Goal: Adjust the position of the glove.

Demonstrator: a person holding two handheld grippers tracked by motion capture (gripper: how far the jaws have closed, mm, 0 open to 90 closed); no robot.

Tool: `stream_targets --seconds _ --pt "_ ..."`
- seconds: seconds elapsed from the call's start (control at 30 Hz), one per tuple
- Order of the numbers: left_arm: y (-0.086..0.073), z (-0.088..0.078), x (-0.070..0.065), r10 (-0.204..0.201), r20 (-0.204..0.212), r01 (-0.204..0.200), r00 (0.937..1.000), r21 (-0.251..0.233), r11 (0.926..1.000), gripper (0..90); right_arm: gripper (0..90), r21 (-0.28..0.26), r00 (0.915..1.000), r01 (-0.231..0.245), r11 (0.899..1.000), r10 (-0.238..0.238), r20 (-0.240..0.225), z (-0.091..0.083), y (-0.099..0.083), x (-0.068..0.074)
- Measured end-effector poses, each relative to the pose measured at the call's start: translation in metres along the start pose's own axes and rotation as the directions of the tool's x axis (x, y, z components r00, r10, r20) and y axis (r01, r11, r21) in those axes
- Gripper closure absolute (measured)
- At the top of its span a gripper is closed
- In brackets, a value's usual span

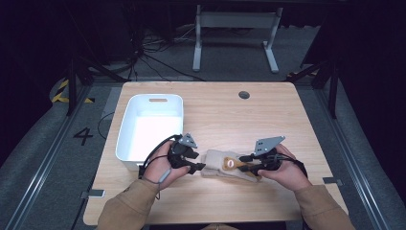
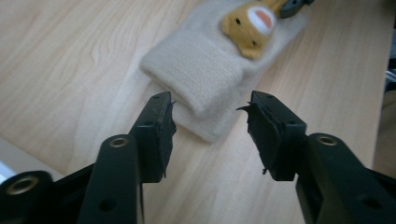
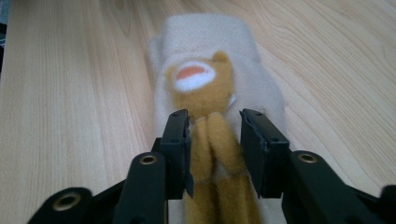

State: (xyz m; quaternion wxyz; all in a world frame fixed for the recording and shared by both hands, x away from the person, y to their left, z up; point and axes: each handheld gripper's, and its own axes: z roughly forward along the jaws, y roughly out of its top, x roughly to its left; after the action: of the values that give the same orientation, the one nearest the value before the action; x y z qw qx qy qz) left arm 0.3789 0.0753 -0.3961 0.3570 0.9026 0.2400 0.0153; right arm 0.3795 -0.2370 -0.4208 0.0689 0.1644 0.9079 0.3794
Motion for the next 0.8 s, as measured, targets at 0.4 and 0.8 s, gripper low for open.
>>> stream_targets --seconds 0.4,0.8 --pt "0.006 0.014 -0.004 0.006 0.034 -0.009 0.9994 0.084 0.9964 54.6 63.4 0.016 0.992 -0.075 0.997 0.072 0.104 -0.039 -0.014 0.002" --pt "0.006 0.027 -0.001 0.01 0.027 -0.013 0.9996 0.139 0.9902 52.6 61.0 0.145 0.9814 -0.15 0.978 0.129 0.142 -0.046 -0.036 -0.006"
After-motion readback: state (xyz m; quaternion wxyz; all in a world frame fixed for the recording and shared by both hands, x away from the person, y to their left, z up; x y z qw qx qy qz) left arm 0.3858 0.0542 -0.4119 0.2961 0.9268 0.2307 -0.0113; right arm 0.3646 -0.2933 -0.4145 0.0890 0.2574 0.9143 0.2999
